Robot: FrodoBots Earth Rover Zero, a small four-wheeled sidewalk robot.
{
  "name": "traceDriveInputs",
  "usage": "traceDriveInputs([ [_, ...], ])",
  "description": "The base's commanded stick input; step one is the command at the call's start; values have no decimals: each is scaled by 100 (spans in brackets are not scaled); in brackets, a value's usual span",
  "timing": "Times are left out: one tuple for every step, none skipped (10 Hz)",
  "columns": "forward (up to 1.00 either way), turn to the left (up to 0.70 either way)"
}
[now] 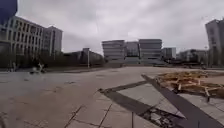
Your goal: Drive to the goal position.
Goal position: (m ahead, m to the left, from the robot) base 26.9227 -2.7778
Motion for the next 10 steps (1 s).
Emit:
traceDriveInputs([
  [70,-26],
  [70,-26],
  [70,-24],
  [70,0],
  [70,0],
  [70,0],
  [70,0],
  [70,0],
  [70,0],
  [70,0],
])
